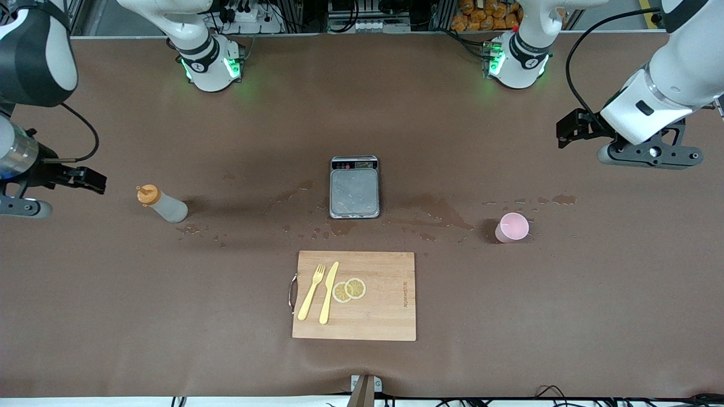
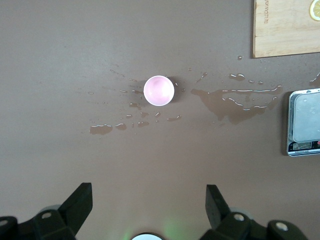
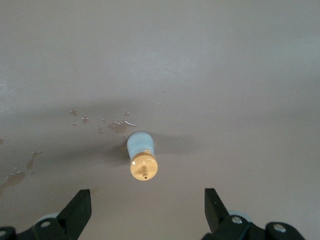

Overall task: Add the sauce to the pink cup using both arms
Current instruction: 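Lower the right gripper around the bottle while the left gripper lowers around the cup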

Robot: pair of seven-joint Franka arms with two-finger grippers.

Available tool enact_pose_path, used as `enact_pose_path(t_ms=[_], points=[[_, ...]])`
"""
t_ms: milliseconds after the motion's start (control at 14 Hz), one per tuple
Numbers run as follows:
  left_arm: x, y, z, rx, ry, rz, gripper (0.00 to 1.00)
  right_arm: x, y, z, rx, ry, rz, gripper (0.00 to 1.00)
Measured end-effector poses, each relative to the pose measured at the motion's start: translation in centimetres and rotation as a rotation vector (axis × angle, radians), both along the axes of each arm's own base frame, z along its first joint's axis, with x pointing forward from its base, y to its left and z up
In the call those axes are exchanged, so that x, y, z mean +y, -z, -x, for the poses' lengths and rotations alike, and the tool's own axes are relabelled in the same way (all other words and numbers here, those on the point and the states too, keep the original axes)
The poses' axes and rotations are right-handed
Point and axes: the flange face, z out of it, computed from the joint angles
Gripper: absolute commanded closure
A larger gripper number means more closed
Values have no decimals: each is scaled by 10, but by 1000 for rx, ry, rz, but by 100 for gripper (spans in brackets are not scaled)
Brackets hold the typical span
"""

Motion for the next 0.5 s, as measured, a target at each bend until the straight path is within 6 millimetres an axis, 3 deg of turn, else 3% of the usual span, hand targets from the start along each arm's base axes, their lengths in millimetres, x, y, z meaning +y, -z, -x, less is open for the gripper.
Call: enact_pose_path(t_ms=[287,501], points=[[-2,24,-13,32,0,-2,0,-45,20,-2,29,118,-4,0],[-3,45,-25,48,0,-1,0,-68,34,-3,34,277,-8,0]])
